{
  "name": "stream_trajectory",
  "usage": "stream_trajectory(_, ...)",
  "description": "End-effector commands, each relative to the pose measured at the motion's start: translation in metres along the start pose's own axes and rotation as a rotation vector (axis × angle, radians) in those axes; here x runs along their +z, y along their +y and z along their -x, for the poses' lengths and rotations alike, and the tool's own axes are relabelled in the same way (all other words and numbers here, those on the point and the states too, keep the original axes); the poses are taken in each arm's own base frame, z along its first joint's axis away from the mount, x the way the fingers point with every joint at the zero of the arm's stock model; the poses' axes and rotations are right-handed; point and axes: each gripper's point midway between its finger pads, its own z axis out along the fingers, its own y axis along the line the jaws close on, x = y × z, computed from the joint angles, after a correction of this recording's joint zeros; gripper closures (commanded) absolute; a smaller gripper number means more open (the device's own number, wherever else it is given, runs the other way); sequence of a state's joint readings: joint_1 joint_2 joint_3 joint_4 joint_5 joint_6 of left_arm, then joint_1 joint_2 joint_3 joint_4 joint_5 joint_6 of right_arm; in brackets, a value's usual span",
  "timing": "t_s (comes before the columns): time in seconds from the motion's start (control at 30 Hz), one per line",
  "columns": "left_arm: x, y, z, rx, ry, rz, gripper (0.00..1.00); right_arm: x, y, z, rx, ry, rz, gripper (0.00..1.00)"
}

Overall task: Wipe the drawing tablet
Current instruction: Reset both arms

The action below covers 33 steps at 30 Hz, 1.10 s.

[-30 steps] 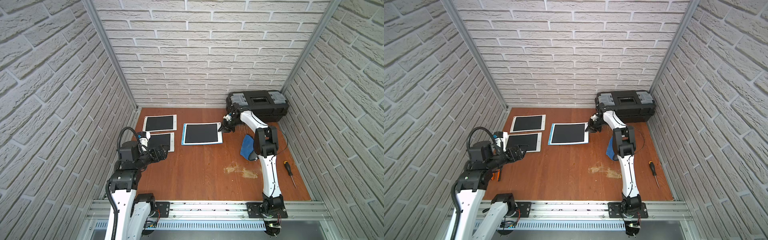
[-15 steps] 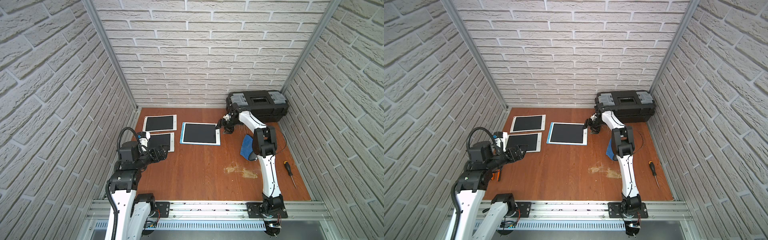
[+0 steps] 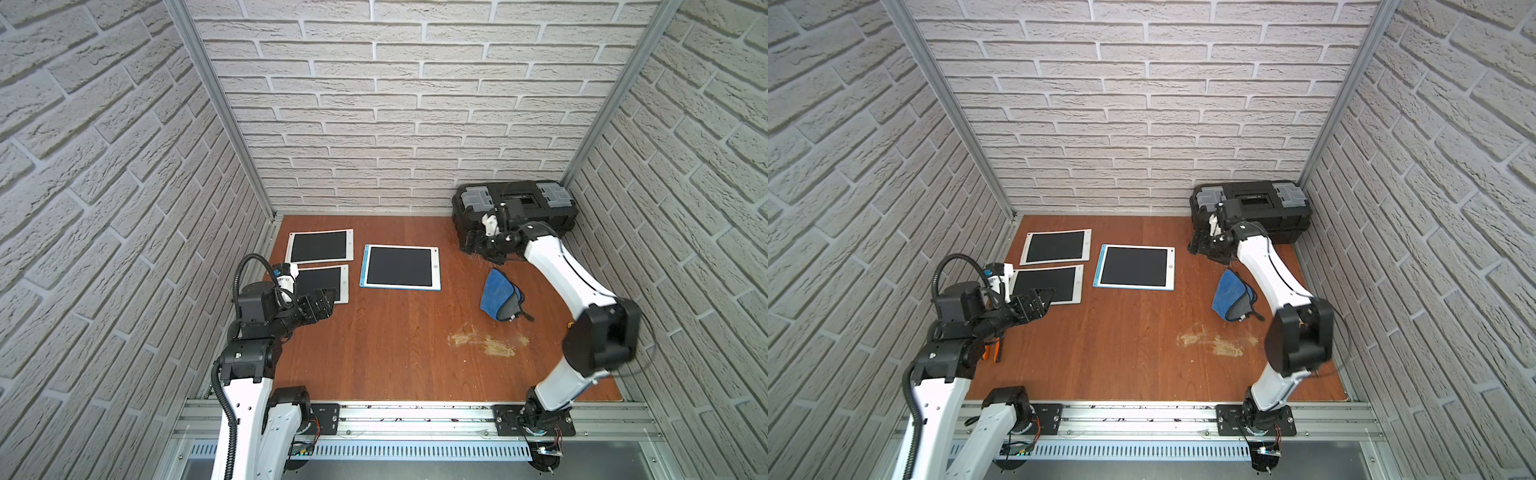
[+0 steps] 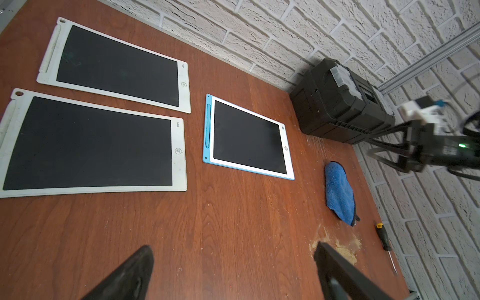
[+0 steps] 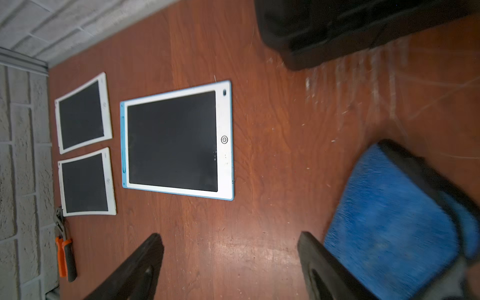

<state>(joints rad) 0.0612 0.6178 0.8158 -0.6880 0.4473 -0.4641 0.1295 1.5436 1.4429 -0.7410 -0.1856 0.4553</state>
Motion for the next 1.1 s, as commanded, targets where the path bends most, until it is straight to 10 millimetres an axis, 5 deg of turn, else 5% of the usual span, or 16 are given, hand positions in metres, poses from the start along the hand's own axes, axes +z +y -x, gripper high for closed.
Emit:
stream_trajectory(0.0, -0.007, -0.002, 0.008, 0.033, -0.06, 0.002, 0.02, -0.023, -0.019, -0.014, -0.033, -0.126, -0.052, 0.18)
stream_trajectory(0.23, -0.032, -0.039, 0.032, 0.011, -0.265, -0.154, 0.02, -0.093, -0.034, -0.052, -0.004, -0.406, 0.006, 0.14)
stream_trajectory(0.27, -0.033, -0.038, 0.034, 0.007, -0.295, -0.154, 0.02, -0.102, -0.037, -0.054, -0.009, -0.455, 0.005, 0.01)
stream_trajectory(0.47, -0.001, -0.004, 0.035, 0.022, -0.427, -0.025, 0.02, -0.138, -0.1, -0.073, -0.047, -0.708, -0.256, 0.03)
stream_trajectory(0.73, 0.074, 0.038, 0.011, 0.173, -0.306, 0.119, 0.02, -0.106, -0.135, -0.099, -0.119, -0.817, -0.346, 0.0)
stream_trajectory(1.07, 0.08, 0.053, 0.005, 0.244, -0.364, 0.168, 0.02, -0.041, -0.167, -0.066, -0.138, -0.838, -0.565, 0.01)
